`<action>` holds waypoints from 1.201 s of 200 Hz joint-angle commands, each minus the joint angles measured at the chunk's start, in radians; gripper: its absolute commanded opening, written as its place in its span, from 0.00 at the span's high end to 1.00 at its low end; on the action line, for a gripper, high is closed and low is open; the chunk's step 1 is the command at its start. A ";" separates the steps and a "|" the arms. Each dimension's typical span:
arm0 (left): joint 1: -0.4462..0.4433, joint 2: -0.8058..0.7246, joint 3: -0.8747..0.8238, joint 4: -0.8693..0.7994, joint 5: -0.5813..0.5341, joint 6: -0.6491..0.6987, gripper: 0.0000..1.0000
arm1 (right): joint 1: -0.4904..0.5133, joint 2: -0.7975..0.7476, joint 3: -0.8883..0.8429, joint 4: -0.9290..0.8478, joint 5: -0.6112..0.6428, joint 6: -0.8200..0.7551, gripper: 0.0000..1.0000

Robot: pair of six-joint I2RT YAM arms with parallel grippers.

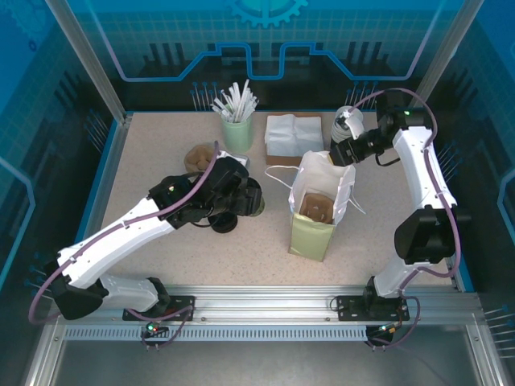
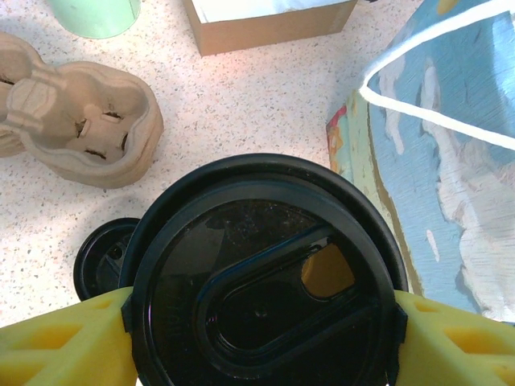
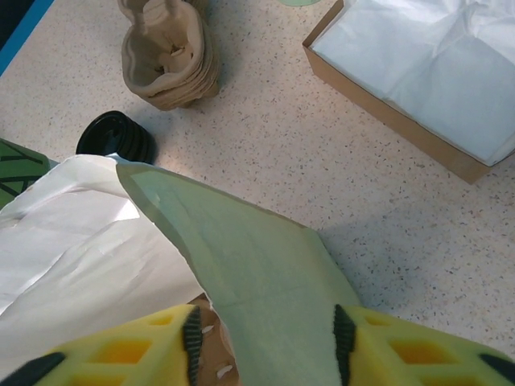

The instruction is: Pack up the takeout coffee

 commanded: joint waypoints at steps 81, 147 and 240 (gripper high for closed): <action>0.006 -0.064 0.115 -0.081 -0.015 0.021 0.30 | 0.043 0.086 0.117 -0.082 -0.011 -0.129 0.95; 0.006 -0.105 0.196 -0.121 -0.010 0.046 0.31 | 0.119 0.000 0.085 -0.005 0.064 -0.047 1.00; 0.006 -0.140 0.271 -0.103 0.040 0.171 0.30 | 0.216 -0.135 -0.015 0.160 0.160 0.307 1.00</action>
